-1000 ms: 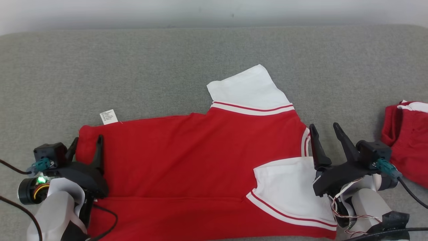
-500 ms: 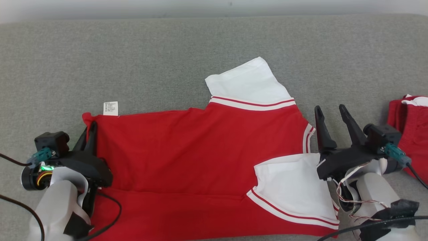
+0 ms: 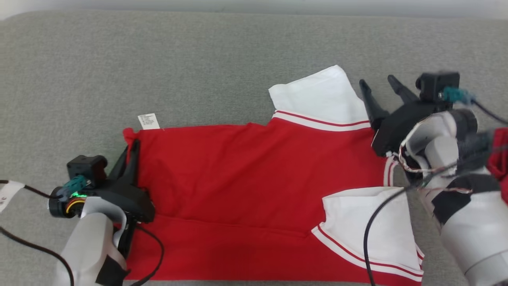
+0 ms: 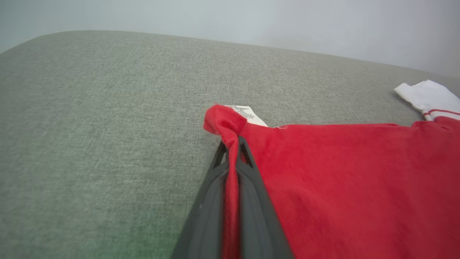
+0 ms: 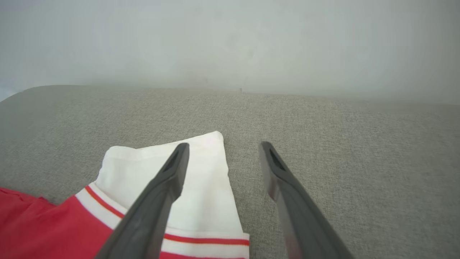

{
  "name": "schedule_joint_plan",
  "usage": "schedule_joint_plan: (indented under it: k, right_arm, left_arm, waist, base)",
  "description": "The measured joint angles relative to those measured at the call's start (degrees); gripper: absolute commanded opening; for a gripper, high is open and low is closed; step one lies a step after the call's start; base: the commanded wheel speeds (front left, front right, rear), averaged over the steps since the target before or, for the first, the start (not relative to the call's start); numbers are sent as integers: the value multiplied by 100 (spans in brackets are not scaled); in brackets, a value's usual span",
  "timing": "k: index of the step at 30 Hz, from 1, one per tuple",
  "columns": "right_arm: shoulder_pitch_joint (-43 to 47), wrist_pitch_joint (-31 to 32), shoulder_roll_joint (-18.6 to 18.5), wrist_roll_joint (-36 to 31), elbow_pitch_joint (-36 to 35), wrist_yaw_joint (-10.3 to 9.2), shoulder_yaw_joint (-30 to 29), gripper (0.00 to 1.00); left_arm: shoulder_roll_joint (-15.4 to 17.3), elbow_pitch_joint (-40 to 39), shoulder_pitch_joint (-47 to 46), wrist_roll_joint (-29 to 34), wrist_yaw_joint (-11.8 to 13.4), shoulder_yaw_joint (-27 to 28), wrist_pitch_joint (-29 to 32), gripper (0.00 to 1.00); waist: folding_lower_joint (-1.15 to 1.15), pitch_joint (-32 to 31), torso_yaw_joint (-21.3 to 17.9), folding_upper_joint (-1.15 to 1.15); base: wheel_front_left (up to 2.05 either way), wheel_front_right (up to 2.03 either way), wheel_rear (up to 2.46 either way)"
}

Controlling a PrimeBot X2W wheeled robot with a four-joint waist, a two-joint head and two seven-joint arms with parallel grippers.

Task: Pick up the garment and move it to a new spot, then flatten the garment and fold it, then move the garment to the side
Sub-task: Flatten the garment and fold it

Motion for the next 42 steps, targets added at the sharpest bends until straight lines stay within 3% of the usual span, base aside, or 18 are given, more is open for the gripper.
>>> schedule_joint_plan:
  k: [9,18,20,22,23,24,25,32,42]
  right_arm:
    - [-1056,720,-112,345,978,0,595,100]
    - [-1547,904,-75,494,1718,0,865,100]
    - [-1635,914,-31,537,1830,1,917,92]
    - [-1712,892,-13,559,1898,1,979,48]
    - [-1756,876,-11,593,1923,0,1000,33]
    - [-1777,838,-5,620,1953,1,1029,33]
    - [-1789,809,5,641,1974,1,1057,0]
    - [-1780,283,-18,877,1858,1,1291,0]
    - [-1092,-489,-387,1527,913,1,1887,0]
  left_arm:
    - [-167,-133,-309,-113,0,-299,0,0]
    - [-200,-218,-526,-231,0,-550,0,0]
    - [-209,-227,-578,-261,0,-575,0,0]
    - [-209,-235,-598,-266,0,-588,0,0]
    - [-210,-236,-598,-268,0,-595,0,0]
    - [-212,-238,-599,-272,0,-600,0,0]
    - [-212,-241,-603,-274,0,-601,0,0]
    - [-204,-212,-584,-289,0,-537,0,0]
    - [-133,-183,-162,-213,0,-268,0,0]
  waist:
    - [0,263,332,0]
    - [0,569,566,0]
    - [0,647,607,0]
    - [0,716,636,0]
    - [0,744,647,0]
    - [0,769,654,0]
    - [0,787,656,0]
    - [0,747,568,0]
    - [-1,409,356,-1]
  base:
    - [0,0,0]
    - [0,0,0]
    - [0,0,0]
    - [0,0,0]
    - [0,0,0]
    - [0,0,0]
    - [0,0,0]
    - [0,0,0]
    - [0,0,0]
